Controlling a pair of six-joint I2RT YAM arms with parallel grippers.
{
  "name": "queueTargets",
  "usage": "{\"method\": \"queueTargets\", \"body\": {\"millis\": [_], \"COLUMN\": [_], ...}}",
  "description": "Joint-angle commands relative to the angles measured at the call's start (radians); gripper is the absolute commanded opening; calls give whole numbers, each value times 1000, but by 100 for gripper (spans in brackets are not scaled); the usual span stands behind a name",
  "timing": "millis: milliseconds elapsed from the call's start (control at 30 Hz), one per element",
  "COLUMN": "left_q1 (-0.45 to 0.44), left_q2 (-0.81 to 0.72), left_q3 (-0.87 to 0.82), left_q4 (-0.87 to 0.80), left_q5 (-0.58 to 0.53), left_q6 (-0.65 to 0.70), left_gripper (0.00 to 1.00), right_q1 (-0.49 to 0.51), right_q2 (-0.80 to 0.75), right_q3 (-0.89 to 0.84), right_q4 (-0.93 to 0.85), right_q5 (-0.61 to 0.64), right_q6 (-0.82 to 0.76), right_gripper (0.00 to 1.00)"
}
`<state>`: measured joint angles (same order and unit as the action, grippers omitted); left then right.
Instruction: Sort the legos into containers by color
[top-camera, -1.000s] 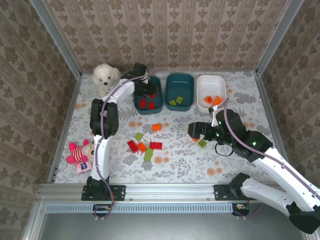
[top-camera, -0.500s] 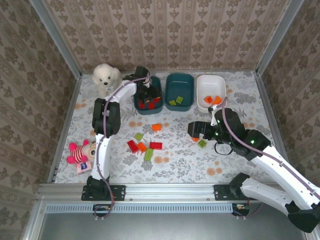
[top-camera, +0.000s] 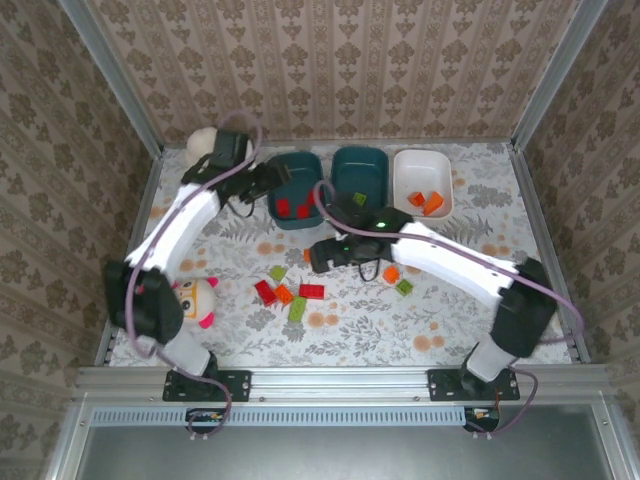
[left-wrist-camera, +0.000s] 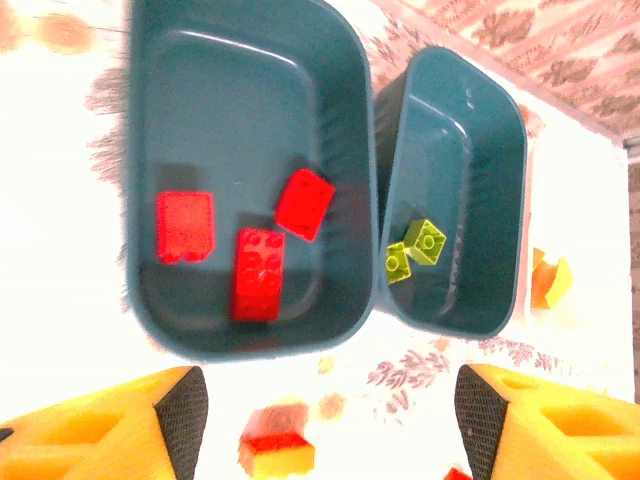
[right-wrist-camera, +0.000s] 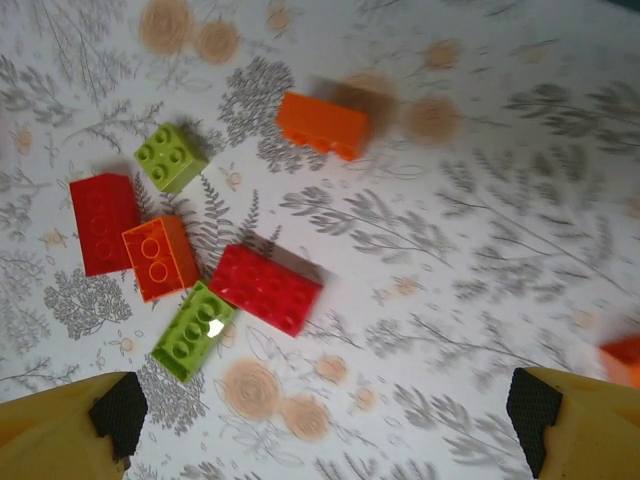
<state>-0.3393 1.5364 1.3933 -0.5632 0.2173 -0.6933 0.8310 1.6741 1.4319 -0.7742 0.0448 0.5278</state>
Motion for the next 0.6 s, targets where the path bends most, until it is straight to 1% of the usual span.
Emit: {"method": "queueTargets", "body": {"millis": [0, 133, 300, 433, 567], "left_q1": [0, -1, -5, -4, -6], "left_q2": [-166, -444, -695, -805, -844], "left_q3": [-230, -466, -599, -625, -628], "left_q4": [-44, -97, -182, -259, -284], "left_q5": [-97, -130, -122, -128, -127], "left_q6": [-88, -152, -189, -182, -190], "left_gripper": [70, 69, 69, 69, 69], "right_q1": [20, 19, 17, 8, -8], "right_q2": [118, 294, 464, 551, 590], "right_q3": [91, 227, 378, 439, 450], "right_q4": [-34, -75, -96, -133, -126], "right_q5": [50, 99, 96, 140, 141], "right_q6": [76, 172, 227, 259, 269], "right_gripper": [99, 100, 100, 96, 87]}}
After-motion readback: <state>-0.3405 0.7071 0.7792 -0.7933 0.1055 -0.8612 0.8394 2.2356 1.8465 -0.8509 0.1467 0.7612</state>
